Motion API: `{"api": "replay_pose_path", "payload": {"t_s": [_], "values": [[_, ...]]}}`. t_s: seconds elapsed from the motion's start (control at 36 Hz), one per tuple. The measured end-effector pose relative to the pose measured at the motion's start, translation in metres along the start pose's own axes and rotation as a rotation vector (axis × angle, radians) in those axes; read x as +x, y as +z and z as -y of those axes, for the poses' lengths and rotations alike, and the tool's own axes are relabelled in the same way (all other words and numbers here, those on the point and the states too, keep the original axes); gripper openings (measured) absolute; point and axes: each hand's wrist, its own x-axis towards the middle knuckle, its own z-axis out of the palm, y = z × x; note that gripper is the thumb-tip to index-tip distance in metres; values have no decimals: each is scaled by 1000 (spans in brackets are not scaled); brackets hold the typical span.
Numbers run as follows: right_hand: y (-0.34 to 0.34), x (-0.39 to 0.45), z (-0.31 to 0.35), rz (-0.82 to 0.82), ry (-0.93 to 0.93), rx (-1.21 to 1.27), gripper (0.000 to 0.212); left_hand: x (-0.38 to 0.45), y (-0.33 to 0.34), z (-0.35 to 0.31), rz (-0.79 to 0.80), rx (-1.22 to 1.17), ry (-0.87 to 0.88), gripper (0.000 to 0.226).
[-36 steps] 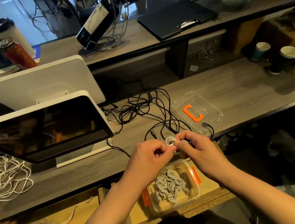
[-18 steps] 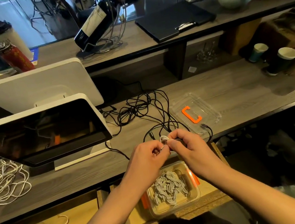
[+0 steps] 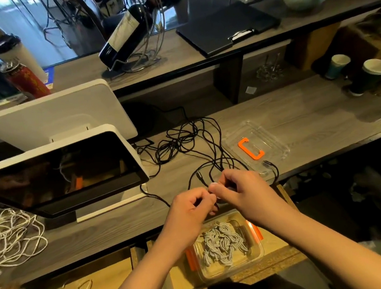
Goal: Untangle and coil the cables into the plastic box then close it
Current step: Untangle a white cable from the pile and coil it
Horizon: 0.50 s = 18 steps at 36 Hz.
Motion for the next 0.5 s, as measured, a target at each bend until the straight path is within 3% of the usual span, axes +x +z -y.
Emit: {"api": "replay_pose_path", "payload": {"t_s": [0.25, 0.42, 0.5], "values": [[6, 0, -7, -15, 12, 7, 26, -3, -1, 4, 36, -130, -57, 28], [20, -5, -19, 83, -5, 275, 10, 0, -1, 19, -120, -71, -60, 27], [25, -9, -24, 88, -4, 369, 17, 2, 0, 23, -221, -78, -98, 13]]}}
